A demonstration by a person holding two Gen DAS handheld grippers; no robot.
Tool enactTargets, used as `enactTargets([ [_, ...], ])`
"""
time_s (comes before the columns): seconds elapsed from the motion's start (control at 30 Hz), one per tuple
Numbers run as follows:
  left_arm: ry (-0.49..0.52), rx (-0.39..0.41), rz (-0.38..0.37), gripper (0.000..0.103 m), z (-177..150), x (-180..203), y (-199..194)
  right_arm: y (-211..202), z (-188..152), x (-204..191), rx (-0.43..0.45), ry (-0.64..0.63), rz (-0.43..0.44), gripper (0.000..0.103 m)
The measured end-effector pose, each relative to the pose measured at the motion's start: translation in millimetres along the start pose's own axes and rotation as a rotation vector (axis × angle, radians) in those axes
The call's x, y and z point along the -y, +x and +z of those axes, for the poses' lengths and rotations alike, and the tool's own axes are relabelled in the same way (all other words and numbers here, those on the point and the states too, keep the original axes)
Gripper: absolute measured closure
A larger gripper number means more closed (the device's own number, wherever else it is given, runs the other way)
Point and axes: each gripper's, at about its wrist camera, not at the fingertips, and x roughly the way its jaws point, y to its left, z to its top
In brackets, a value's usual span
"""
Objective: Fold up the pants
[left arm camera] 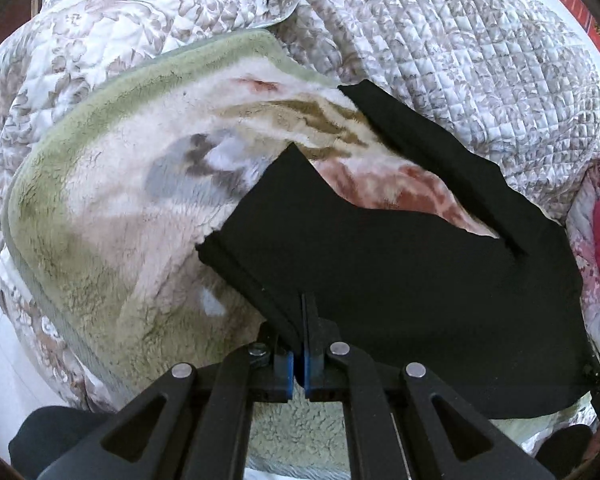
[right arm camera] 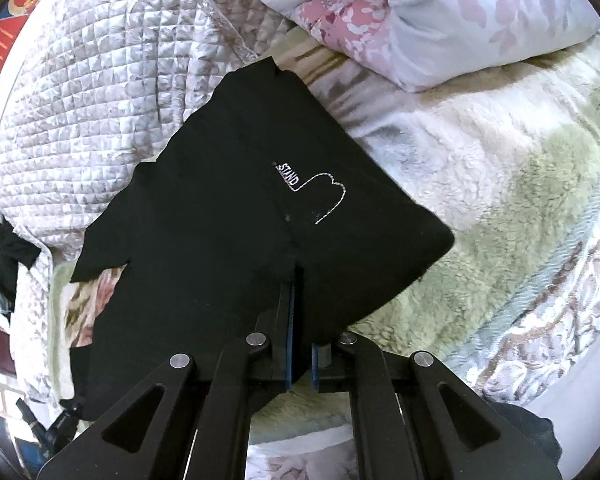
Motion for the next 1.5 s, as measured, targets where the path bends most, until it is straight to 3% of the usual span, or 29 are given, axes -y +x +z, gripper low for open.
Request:
enactTargets([
  [0.13,-0.020,-0.012,0.002,0.094,0.4,-3.1,-3.6,-1.9,-0.7,11.7,-0.034,0.049,0.047,0.095],
  [0.23,-0.054,-0.002,0.033,0.085,2.5,-13.3,-12.9,-15.2,-3.6,10.6,0.003,0.032,0.034,0.092],
  [0.3,-0.066,0.043,0.085,0.082,6.4,-19.1,-23.4,-27.4,-4.6,11.2,0.058,0.027,-0.007,0.078],
  [0.37,-0.065,0.091,0.109,0.078,13.9,-24.8,-30.8,-36.2,-2.4,14.8,0.117,0.036,-0.047,0.073],
  [0.4,-0.064,0.102,0.117,0.070,18.4,-26.8,-31.1,-38.9,-0.3,17.0,0.140,0.043,-0.059,0.070],
  [0.53,-0.022,0.072,0.053,0.056,39.7,-24.5,-10.3,-38.5,6.0,17.5,0.167,0.035,-0.086,0.068],
  [0.73,0.112,0.014,0.070,0.055,61.1,2.3,40.2,-50.2,6.5,-4.3,0.257,-0.053,-0.089,0.068],
  [0.8,0.173,0.024,0.122,0.056,64.2,13.4,50.1,-51.7,7.7,-11.8,0.277,-0.091,-0.103,0.068],
  [0.83,0.205,0.030,0.140,0.061,65.1,18.1,53.8,-52.0,8.5,-14.0,0.286,-0.105,-0.110,0.068],
  [0.87,0.243,0.043,0.179,0.071,65.0,23.3,57.4,-54.0,9.0,-15.5,0.304,-0.115,-0.124,0.068],
  [0.9,0.272,0.055,0.225,0.094,64.1,26.2,59.4,-57.8,9.7,-16.3,0.337,-0.122,-0.143,0.068],
  [0.93,0.292,0.070,0.232,0.099,64.3,27.2,58.3,-63.3,11.2,-16.1,0.374,-0.126,-0.165,0.068],
  [1.03,0.243,0.117,0.227,0.099,67.7,19.2,49.0,-65.7,17.1,-10.7,0.389,-0.107,-0.207,0.068],
  [1.2,0.198,0.139,0.280,0.101,72.8,5.0,50.1,-43.0,14.9,-17.8,0.275,-0.159,-0.156,0.068],
  [1.3,0.173,0.124,0.273,0.100,72.6,0.9,50.1,-27.3,6.7,-31.6,0.214,-0.232,-0.113,0.068],
  [1.4,0.154,0.150,0.226,0.100,70.3,3.9,33.9,-15.0,-3.0,-50.1,0.178,-0.344,-0.095,0.068],
  [1.5,0.152,0.151,0.115,0.099,63.8,19.3,16.9,1.7,-10.5,-58.5,0.124,-0.426,-0.122,0.068],
])
